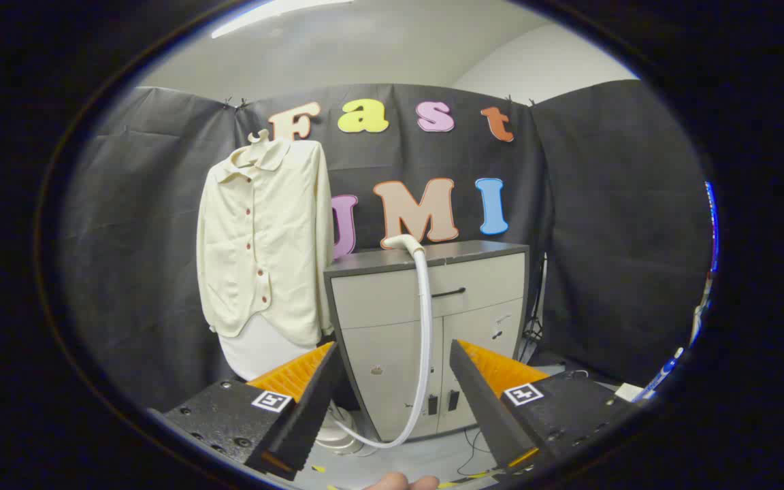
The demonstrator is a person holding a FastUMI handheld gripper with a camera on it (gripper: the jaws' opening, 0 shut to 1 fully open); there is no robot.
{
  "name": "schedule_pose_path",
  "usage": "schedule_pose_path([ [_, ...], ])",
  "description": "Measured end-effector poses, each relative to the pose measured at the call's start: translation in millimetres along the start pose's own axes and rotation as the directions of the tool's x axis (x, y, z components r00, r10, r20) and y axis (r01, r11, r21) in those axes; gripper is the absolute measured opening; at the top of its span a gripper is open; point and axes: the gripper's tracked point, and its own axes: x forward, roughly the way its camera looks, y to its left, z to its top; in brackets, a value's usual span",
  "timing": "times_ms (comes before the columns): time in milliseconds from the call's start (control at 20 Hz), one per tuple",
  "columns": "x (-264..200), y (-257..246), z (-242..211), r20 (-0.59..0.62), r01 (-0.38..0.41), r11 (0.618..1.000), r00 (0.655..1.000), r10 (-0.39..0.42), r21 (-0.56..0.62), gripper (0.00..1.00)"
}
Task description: Iron the clothes twice with a garment steamer, once on the left side and once on the right side.
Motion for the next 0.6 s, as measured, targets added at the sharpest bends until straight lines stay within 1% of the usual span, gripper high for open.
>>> schedule_pose_path([
  [200, 3, 7, -3, 0.003, -0.010, 0.999, 1.000, 0.010, 0.032, 0.97],
  [600, 11, 15, -9, -0.006, -0.027, 1.000, 1.000, 0.028, 0.009, 0.97],
])
